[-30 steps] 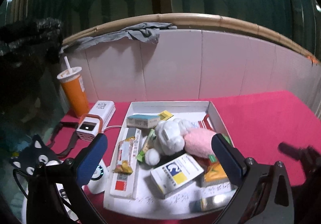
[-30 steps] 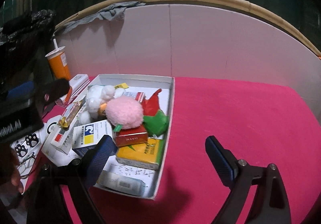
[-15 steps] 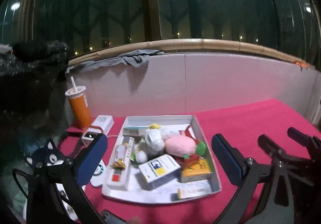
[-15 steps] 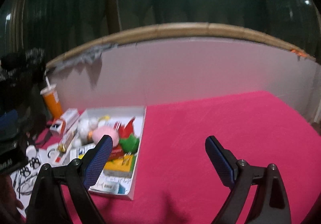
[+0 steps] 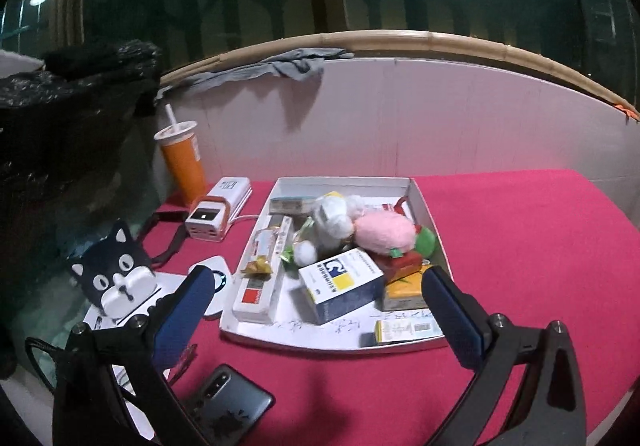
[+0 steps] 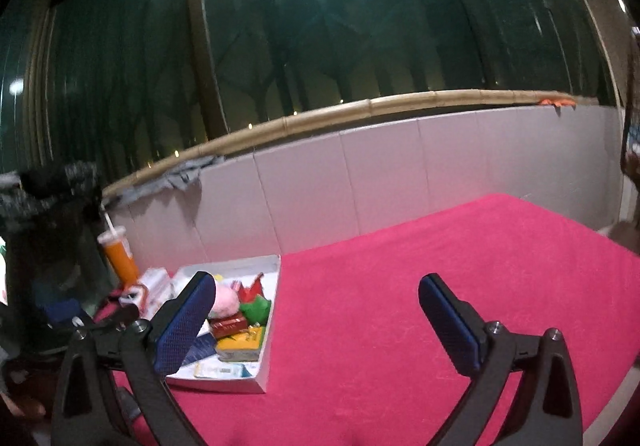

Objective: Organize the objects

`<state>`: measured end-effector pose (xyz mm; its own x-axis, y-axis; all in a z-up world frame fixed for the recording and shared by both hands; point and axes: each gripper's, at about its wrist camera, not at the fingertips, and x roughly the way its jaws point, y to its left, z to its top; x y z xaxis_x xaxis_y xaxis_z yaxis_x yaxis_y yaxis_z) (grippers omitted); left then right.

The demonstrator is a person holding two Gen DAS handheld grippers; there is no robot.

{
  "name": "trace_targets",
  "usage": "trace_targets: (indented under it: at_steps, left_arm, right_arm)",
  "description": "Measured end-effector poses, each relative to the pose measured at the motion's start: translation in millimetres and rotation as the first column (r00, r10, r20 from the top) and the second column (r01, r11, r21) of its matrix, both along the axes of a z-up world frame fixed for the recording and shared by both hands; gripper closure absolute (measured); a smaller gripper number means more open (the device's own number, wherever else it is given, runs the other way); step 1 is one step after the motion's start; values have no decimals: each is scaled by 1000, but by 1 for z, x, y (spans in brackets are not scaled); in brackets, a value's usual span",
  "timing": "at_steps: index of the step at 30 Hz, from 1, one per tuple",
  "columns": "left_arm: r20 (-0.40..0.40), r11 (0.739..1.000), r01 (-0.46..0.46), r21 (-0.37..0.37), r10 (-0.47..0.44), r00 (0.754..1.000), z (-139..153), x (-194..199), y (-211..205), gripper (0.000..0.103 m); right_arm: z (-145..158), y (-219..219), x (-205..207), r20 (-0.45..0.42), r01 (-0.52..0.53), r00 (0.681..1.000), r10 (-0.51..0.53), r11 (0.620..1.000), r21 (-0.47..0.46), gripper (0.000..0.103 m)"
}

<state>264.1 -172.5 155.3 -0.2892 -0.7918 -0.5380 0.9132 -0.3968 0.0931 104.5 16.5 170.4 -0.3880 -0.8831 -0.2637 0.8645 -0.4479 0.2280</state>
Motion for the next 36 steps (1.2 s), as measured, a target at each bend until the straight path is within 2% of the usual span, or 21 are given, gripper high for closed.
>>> trace_targets:
  at_steps: [6, 13, 36]
  left_arm:
    - [-15, 999, -4, 34, 4, 1000, -4, 2, -1, 0]
    - [-18, 997, 26, 66, -25, 1000, -10, -2, -2, 0]
    - [-3, 993, 48, 107, -48, 999, -20, -7, -2, 0]
  right_arm:
    - [-2, 5, 9, -38, -6, 999, 6, 1000, 11, 0]
    - [-5, 2, 0, 8, 19, 1000, -20, 999, 33, 0]
    - [-14, -2, -5, 16, 25, 1000, -26, 996, 86, 0]
